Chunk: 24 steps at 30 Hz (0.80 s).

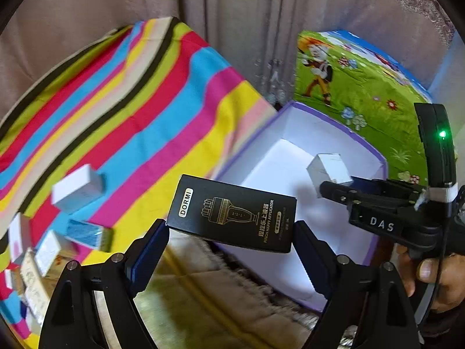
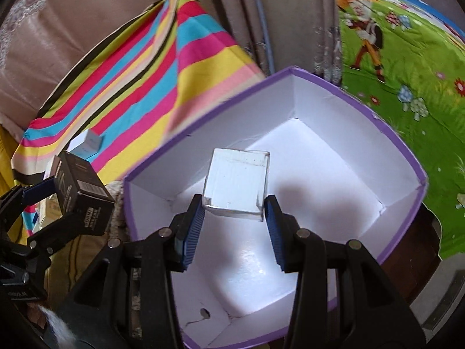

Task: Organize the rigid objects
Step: 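Carry both boxes over the purple-rimmed storage box and open both tools to drop them, then move both open tools back over the boxes on the striped cloth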

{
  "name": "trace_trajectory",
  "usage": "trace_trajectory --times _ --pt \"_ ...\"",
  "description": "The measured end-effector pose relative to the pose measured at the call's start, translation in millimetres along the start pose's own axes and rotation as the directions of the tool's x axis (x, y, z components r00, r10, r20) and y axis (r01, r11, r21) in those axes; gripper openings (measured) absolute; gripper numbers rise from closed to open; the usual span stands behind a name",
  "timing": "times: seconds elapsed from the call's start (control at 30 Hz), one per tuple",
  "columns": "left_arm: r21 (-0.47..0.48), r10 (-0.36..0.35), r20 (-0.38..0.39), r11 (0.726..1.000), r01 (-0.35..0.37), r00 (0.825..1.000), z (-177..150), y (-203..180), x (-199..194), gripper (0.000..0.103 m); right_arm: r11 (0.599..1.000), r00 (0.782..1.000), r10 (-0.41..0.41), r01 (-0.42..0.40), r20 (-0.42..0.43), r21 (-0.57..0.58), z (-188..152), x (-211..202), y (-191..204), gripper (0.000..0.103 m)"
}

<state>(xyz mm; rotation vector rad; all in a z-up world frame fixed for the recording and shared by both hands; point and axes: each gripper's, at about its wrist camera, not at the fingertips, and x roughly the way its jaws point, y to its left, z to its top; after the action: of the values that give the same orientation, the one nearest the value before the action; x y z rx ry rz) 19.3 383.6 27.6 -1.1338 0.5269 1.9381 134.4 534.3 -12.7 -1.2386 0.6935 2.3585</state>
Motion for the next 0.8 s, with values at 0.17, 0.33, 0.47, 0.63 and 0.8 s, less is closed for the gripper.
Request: trace_trajectory --times 0.17,0.33,0.47,0.63,0.8 --pt "0.004 -0.054 -0.056 0.999 0.054 0.997 -0.1 -1.1 15.8 0.089 1.0 1.0 -0.017 0.017 -0.015 0.025 -3.3 3.5 -8.1 0.053" --pt "-0.092 -0.08 -0.036 0.993 0.076 0.996 -6.1 19.9 9.8 0.089 1.0 1.0 -0.015 0.015 0.001 0.024 -4.4 1.9 -4.5 0.071" --pt "-0.155 -0.053 0.02 0.986 0.055 0.998 -27.1 51.5 -21.1 0.089 1.0 1.0 0.014 -0.014 0.01 -0.02 0.5 -2.9 16.8 0.071" --pt "-0.286 0.062 0.068 0.957 -0.04 0.996 -74.1 110.8 -66.1 0.089 0.988 0.995 0.091 -0.087 0.028 -0.126 11.6 -12.1 75.4 0.071" --pt "-0.433 0.143 0.115 0.898 -0.08 0.983 -114.1 165.4 -103.9 0.089 0.964 0.989 0.147 -0.141 0.01 -0.225 14.1 -12.6 132.2 0.071"
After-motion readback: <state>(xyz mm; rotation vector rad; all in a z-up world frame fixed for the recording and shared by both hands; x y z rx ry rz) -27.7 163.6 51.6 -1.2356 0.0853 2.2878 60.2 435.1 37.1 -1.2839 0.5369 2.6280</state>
